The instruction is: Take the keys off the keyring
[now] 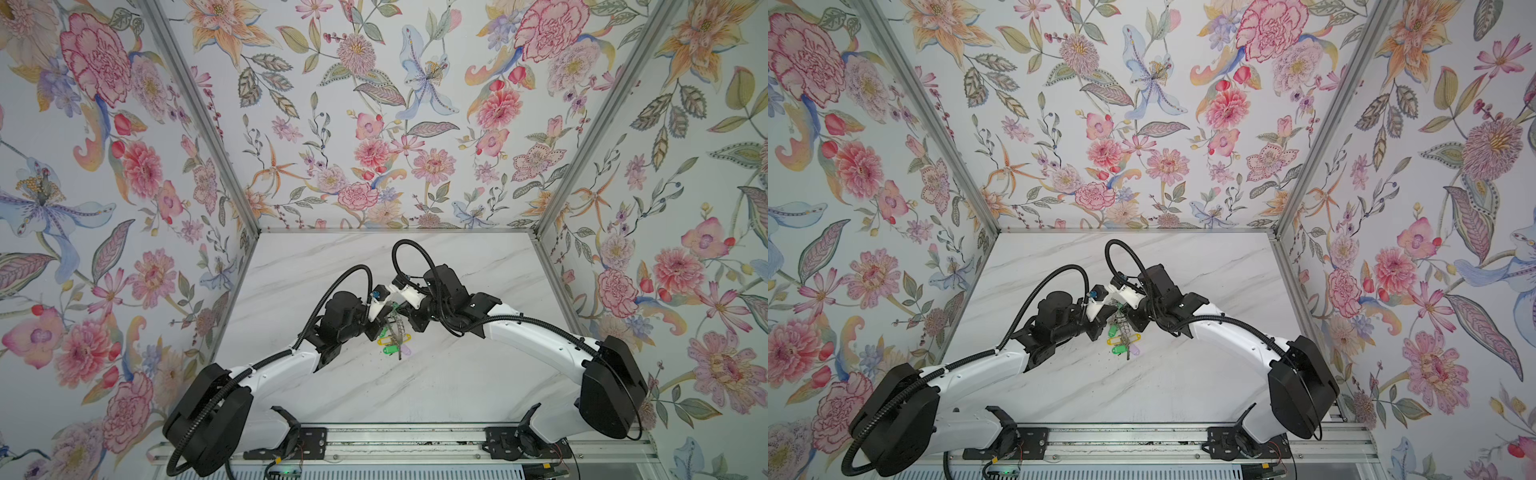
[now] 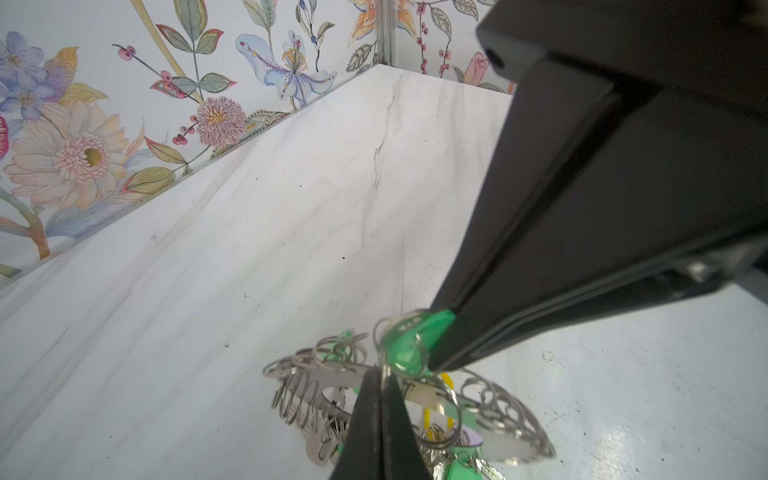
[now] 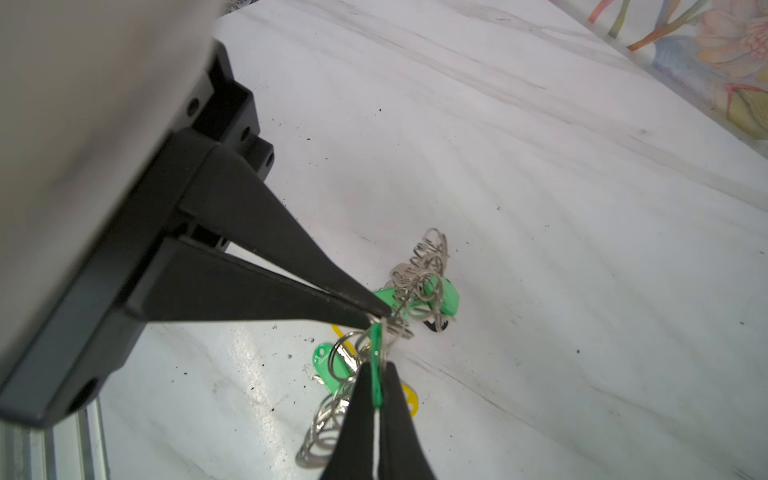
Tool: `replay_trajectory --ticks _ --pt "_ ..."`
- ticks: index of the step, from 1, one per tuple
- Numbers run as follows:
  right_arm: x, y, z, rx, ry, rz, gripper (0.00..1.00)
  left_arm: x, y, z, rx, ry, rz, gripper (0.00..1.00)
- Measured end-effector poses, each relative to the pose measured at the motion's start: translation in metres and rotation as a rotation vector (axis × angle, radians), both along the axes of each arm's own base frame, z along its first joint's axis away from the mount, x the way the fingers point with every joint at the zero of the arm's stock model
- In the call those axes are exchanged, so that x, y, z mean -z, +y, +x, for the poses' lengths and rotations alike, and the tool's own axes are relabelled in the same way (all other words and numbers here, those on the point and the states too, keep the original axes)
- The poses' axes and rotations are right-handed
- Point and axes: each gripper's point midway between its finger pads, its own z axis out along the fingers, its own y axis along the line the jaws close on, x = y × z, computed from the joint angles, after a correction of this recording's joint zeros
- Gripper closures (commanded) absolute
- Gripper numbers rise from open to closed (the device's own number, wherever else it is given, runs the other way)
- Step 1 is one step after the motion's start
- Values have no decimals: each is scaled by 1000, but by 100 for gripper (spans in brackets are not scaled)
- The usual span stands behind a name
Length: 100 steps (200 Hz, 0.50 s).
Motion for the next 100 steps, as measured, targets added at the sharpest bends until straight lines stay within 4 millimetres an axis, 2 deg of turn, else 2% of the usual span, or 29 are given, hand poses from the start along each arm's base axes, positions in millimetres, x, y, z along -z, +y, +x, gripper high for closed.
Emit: replay_trajectory --ticks 49,100 --pt "-5 -2 -4 -54 81 72 100 -6 0 -4 14 -29 -29 100" --pt "-10 2 -3 -76 121 75 100 -11 1 -6 11 -38 -32 100"
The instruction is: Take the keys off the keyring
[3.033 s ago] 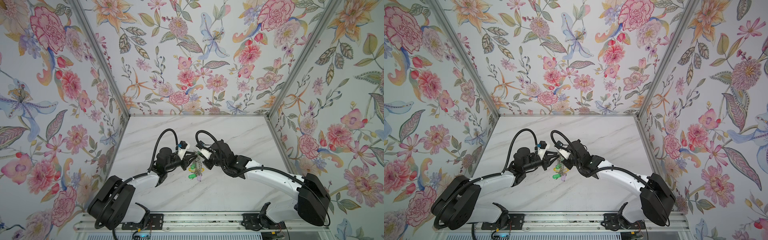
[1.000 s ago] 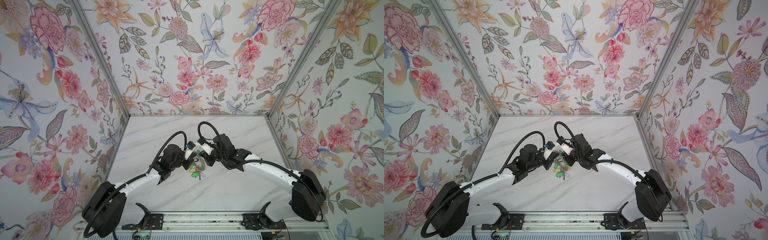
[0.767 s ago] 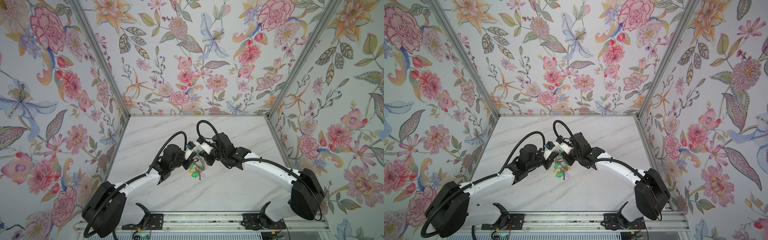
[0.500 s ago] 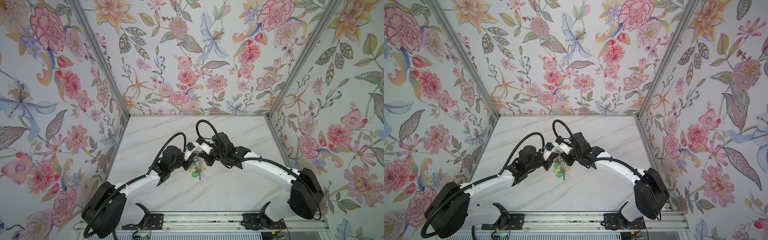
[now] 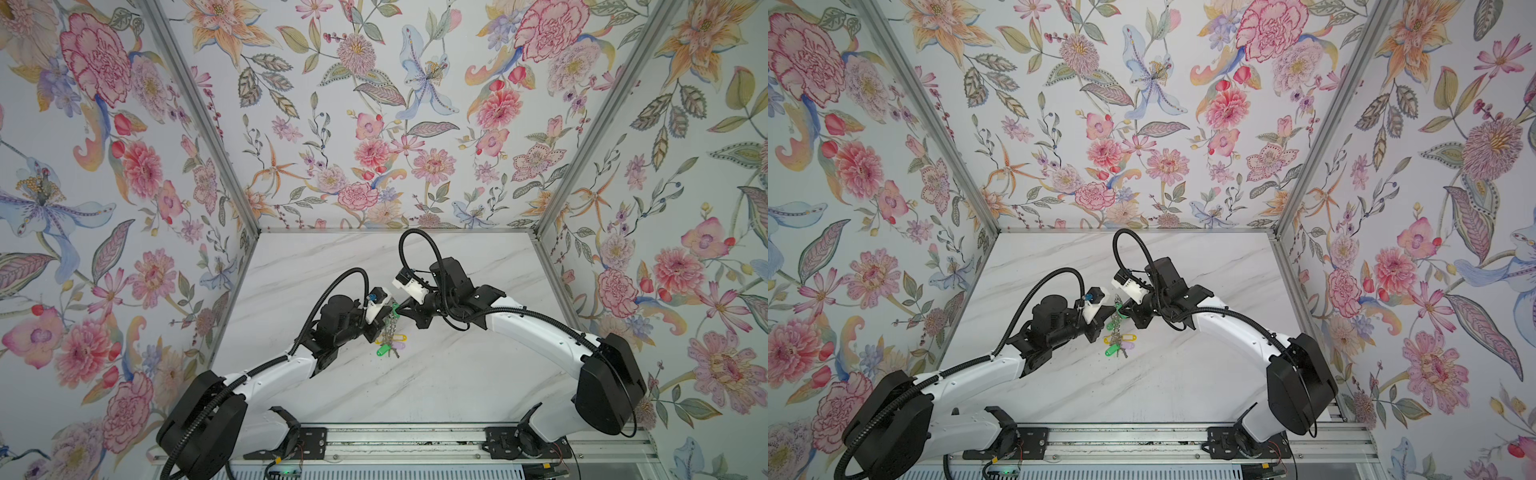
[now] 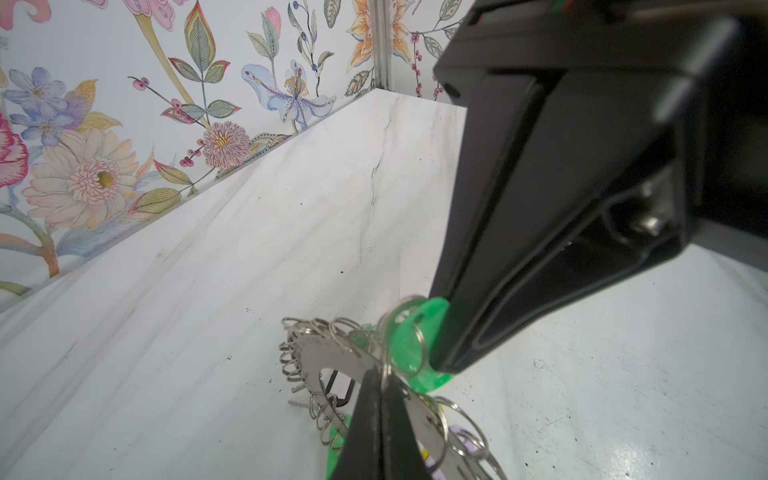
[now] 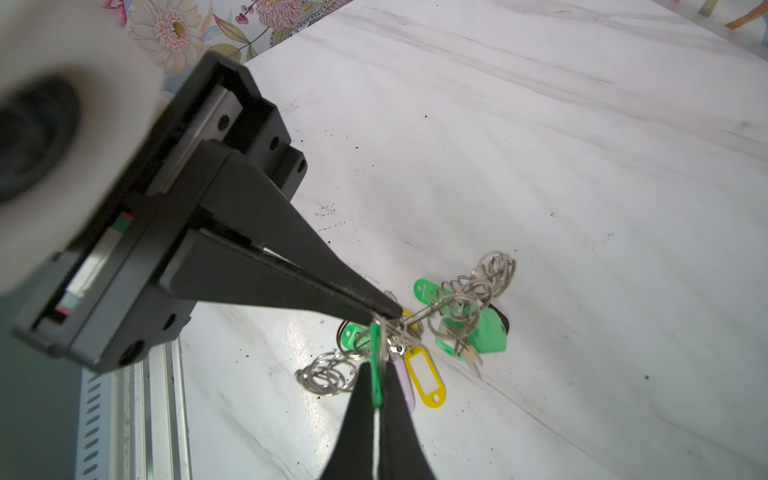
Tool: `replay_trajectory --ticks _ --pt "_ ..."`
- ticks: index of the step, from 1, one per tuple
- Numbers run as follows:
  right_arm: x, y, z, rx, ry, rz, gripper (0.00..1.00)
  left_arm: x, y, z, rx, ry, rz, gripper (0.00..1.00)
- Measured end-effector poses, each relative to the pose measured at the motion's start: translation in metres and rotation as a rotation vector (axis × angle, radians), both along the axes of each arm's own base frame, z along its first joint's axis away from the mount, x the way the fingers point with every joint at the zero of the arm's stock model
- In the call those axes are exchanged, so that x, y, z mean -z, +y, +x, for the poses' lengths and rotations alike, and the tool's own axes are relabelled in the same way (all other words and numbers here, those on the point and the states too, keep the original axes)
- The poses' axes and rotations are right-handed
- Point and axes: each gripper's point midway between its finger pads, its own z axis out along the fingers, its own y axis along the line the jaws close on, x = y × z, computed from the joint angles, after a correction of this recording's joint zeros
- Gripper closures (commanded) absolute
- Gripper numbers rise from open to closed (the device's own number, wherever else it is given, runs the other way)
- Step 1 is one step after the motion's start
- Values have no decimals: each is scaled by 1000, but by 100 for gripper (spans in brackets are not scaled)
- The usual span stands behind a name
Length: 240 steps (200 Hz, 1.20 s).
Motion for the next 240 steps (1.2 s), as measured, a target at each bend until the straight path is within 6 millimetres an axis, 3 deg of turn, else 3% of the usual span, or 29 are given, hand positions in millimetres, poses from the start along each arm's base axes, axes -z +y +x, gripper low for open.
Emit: replay_trajectory --ticks 99,171,240 --pt "20 2 -7 -8 116 -78 100 22 -3 -5 -65 6 117 100" --pt "22 -3 3 76 218 -60 100 22 -3 -2 -105 -30 159 100" --pt "11 -8 14 145 356 46 100 11 -6 4 -121 -72 123 100"
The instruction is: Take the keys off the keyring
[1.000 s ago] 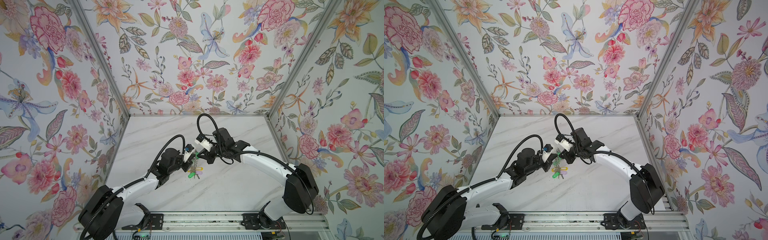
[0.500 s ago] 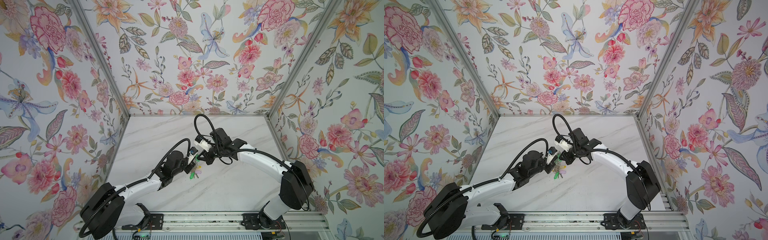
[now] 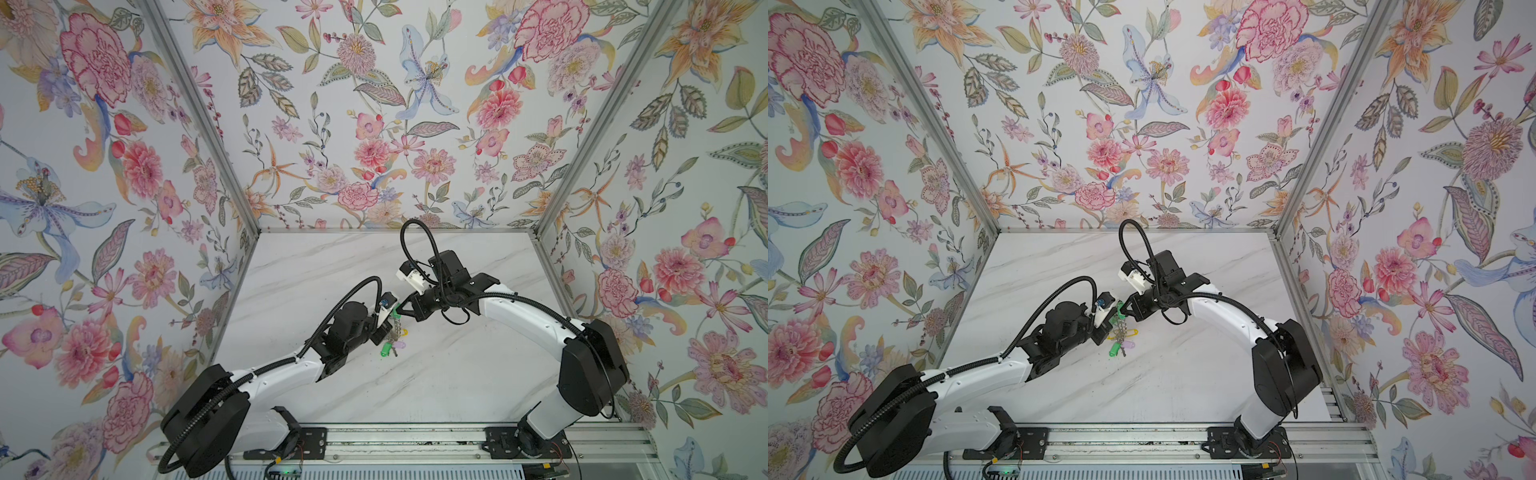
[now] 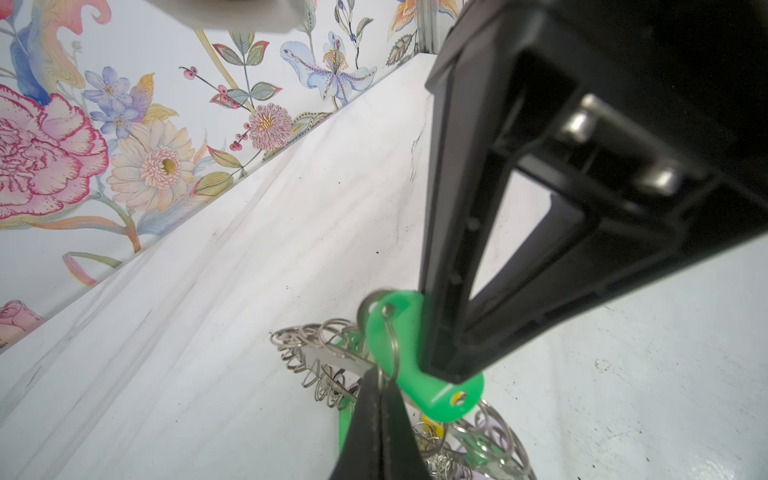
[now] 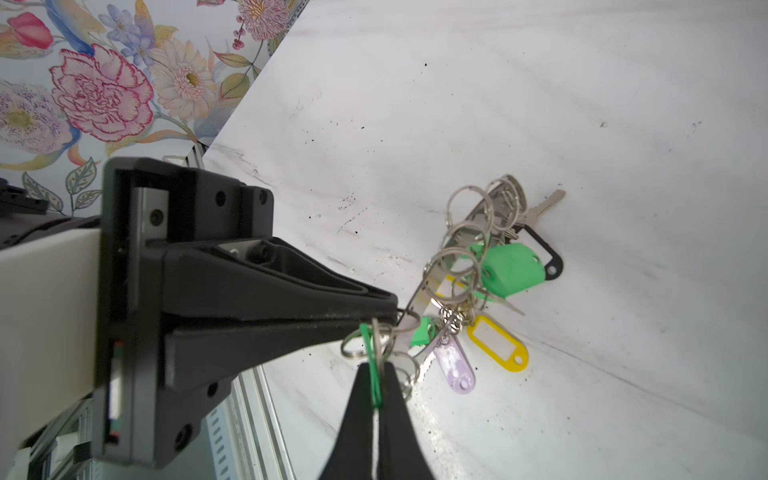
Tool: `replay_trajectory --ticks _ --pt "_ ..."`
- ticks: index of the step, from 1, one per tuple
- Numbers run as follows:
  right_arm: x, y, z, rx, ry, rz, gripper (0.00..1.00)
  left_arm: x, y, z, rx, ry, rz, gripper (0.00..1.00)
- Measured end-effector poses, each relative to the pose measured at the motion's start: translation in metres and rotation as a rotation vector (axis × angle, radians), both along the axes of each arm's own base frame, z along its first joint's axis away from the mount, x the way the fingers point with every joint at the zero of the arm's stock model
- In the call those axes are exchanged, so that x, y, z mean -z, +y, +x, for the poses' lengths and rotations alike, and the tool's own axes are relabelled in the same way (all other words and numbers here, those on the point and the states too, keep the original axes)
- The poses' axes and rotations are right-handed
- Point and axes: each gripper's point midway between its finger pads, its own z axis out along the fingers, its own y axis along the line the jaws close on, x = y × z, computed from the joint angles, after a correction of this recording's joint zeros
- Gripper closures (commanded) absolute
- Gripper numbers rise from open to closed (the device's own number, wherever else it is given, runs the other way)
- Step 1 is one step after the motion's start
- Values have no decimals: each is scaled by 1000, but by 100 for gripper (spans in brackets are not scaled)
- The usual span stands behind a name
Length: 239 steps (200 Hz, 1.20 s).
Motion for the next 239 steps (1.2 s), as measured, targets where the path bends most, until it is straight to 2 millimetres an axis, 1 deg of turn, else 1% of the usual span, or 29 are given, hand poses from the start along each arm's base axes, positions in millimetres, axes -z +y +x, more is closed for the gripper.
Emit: replay_trajectory --ticks 28,89,111,134,192,239 --pt "-1 -3 3 25 51 43 100 -3 -2 2 0 -12 -12 100" --pt "0 -9 6 54 143 123 100 -3 -4 1 10 -15 -17 100" --pt "5 -17 13 93 167 130 100 -5 -8 -1 25 -19 -26 100" --pt "5 -18 13 102 184 139 100 -7 -10 -3 35 -22 -32 100" --pt "5 -18 12 98 180 154 100 -7 -10 -3 37 -24 -30 100" --pt "1 -18 7 45 65 106 100 -7 -11 -4 43 -34 -20 100"
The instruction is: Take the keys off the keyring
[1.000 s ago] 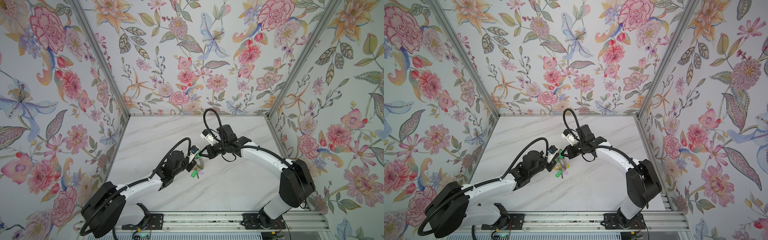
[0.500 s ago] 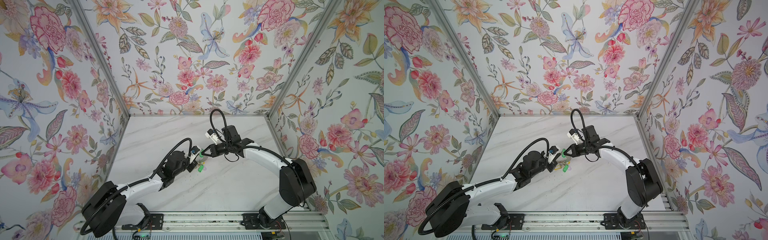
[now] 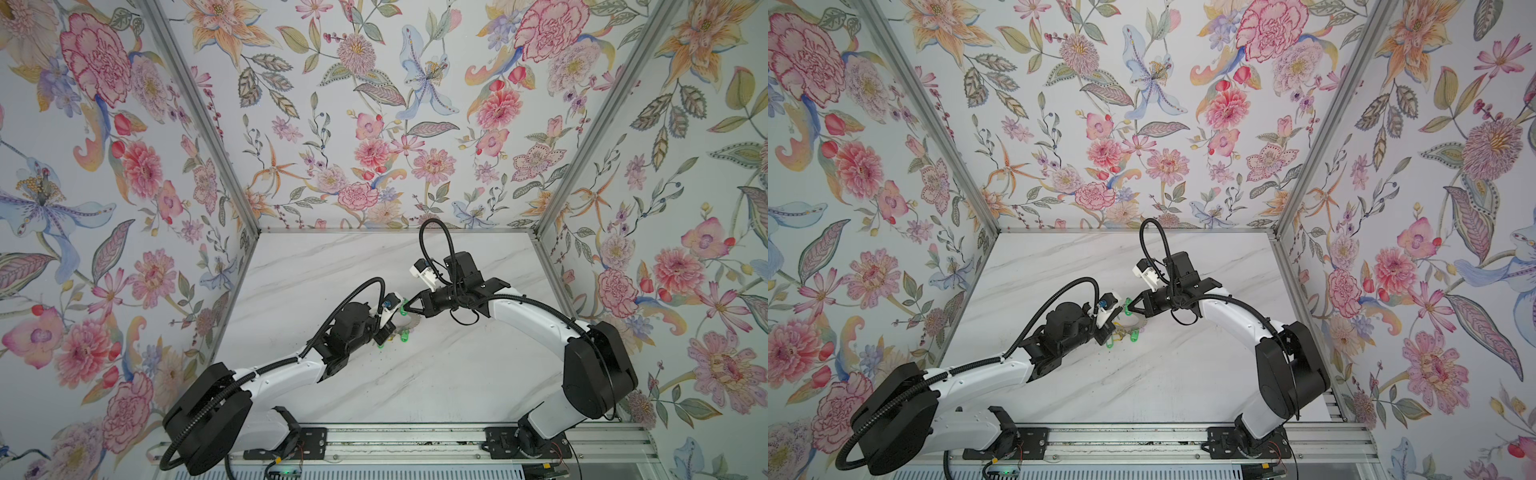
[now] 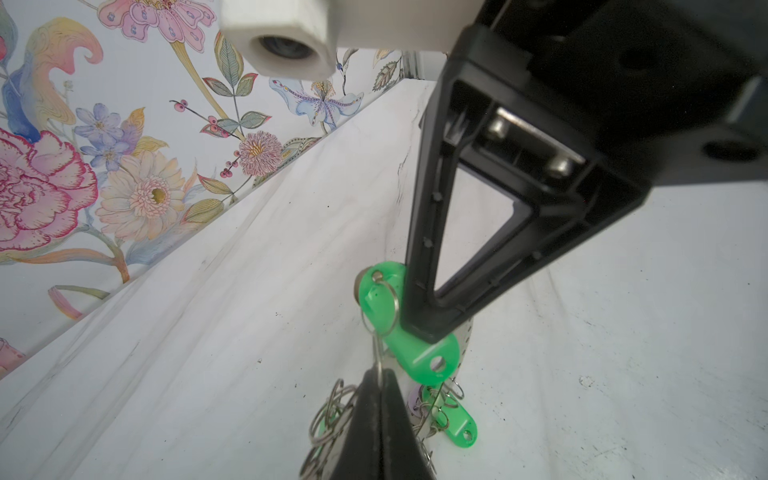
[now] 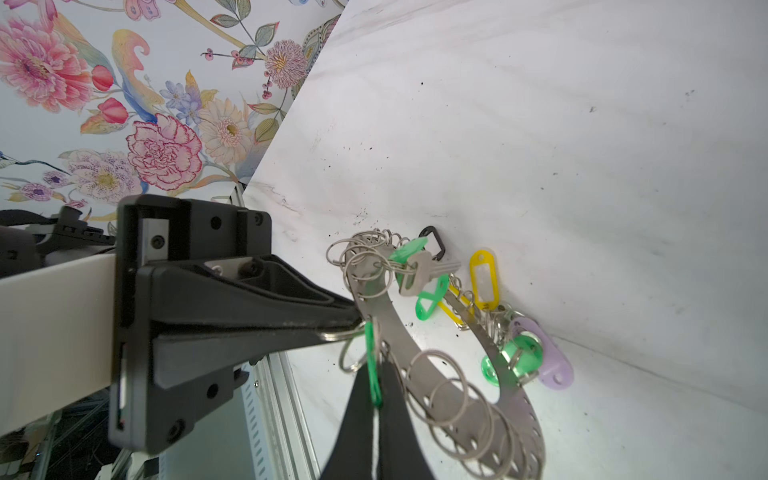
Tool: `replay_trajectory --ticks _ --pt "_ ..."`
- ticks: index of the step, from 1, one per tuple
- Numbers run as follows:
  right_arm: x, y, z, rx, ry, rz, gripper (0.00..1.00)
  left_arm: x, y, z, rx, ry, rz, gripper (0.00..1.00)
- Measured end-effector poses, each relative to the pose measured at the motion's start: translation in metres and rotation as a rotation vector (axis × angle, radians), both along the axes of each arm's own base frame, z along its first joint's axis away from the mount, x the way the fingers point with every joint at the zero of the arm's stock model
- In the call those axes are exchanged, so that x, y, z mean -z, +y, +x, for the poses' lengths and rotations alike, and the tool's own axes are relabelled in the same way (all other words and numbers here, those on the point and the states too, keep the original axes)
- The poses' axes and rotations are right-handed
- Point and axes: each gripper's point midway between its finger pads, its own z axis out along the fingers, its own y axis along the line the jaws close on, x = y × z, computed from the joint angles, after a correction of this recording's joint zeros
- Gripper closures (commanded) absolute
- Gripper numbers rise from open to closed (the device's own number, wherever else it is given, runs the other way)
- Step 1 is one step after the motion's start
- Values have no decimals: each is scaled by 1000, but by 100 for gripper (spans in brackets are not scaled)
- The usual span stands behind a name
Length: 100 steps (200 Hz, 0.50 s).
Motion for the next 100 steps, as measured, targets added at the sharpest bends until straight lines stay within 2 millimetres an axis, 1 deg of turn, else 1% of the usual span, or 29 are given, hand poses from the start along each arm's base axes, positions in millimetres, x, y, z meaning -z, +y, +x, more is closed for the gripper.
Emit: replay_trajectory --ticks 26,62,100 --pt "-3 5 -6 -44 -36 -10 100 2 2 1 -9 1 5 100" --pt "-9 17 -23 -120 -62 -25 100 3 4 1 -20 0 10 100" --pt "-13 17 -23 -139 -78 -35 100 -2 4 1 -19 -9 1 100"
